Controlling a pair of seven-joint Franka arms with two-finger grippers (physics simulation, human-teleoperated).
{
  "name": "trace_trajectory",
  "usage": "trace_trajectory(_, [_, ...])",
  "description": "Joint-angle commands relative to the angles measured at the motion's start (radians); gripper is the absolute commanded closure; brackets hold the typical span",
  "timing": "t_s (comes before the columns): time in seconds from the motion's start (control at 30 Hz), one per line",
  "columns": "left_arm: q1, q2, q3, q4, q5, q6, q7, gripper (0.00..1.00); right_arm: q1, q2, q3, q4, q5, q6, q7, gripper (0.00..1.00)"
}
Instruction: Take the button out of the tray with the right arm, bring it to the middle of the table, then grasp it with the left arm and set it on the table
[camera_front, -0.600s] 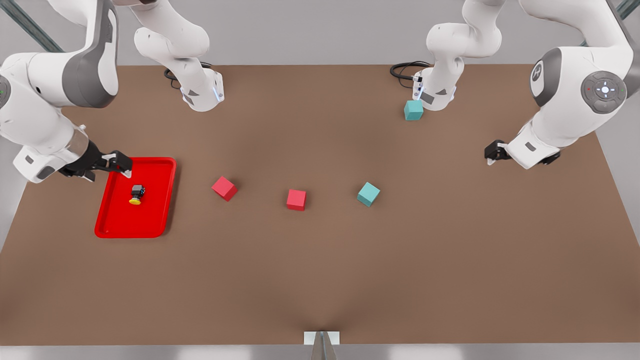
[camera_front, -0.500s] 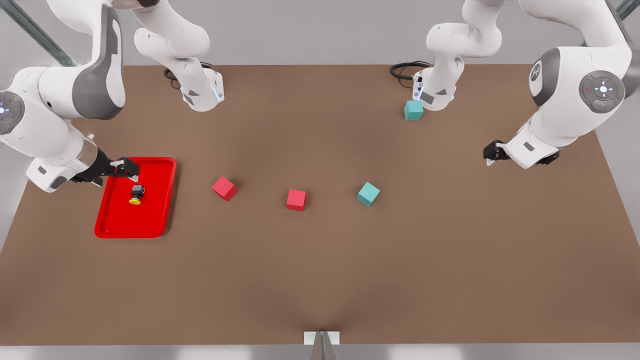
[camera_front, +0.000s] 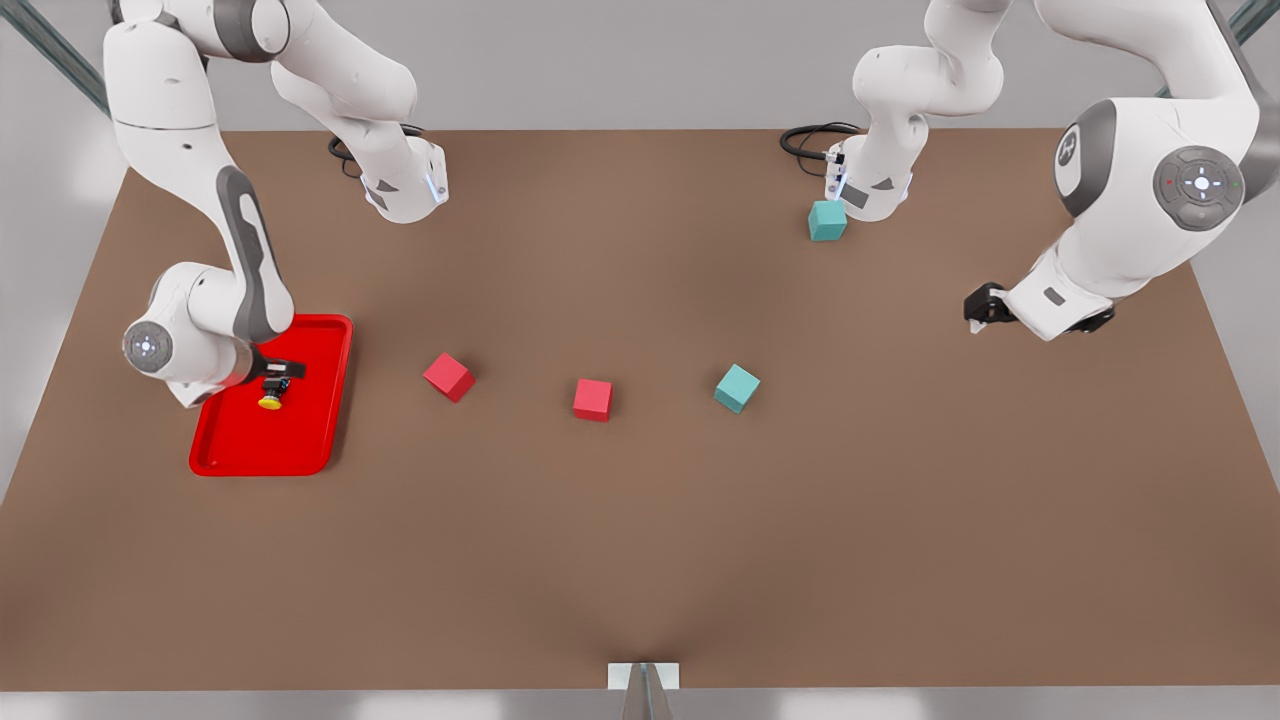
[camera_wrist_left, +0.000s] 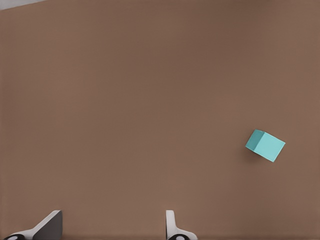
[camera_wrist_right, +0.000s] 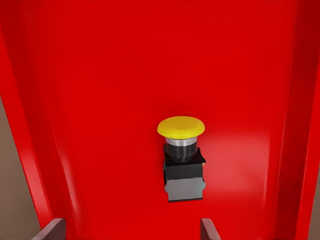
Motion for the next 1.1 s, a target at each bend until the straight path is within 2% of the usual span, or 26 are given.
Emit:
trace_trajectory(0.0, [0.002,-0.001,0.000,0.000,0.001,0.000,0.001,0.00,-0.002,0.001,-0.002,-0.022,-0.002,0.175,-0.001,0.00])
trace_trajectory(0.23, [0.002,-0.001,0.000,0.000,0.001,0.000,0.001,0.00,-0.078,0.038,0.000,-0.037,-0.008,0.241,-0.021,0.00])
trace_trajectory(0.7, [0.002,0.005,0.000,0.000,0.001,-0.001,-0.001,0.00,-0.091,0.118,0.000,-0.049,-0.006,0.281,-0.019,0.00])
trace_trajectory(0.73, [0.002,0.005,0.000,0.000,0.001,-0.001,-0.001,0.00,-0.091,0.118,0.000,-0.049,-0.006,0.281,-0.021,0.15])
trace_trajectory(0.77, [0.002,0.005,0.000,0.000,0.001,-0.001,-0.002,0.00,-0.091,0.118,0.000,-0.049,-0.006,0.278,-0.024,0.33])
trace_trajectory(0.8, [0.002,0.005,0.000,0.000,0.001,-0.001,-0.002,0.00,-0.091,0.118,0.000,-0.049,-0.006,0.278,-0.036,0.40])
trace_trajectory(0.9, [0.002,0.005,0.000,0.000,0.001,-0.001,-0.002,0.00,-0.088,0.118,0.000,-0.049,-0.006,0.276,-0.045,0.46])
trace_trajectory(1.07, [0.002,0.005,0.000,0.000,0.001,-0.003,-0.002,0.00,-0.068,0.115,0.000,-0.039,-0.006,0.249,-0.040,0.47])
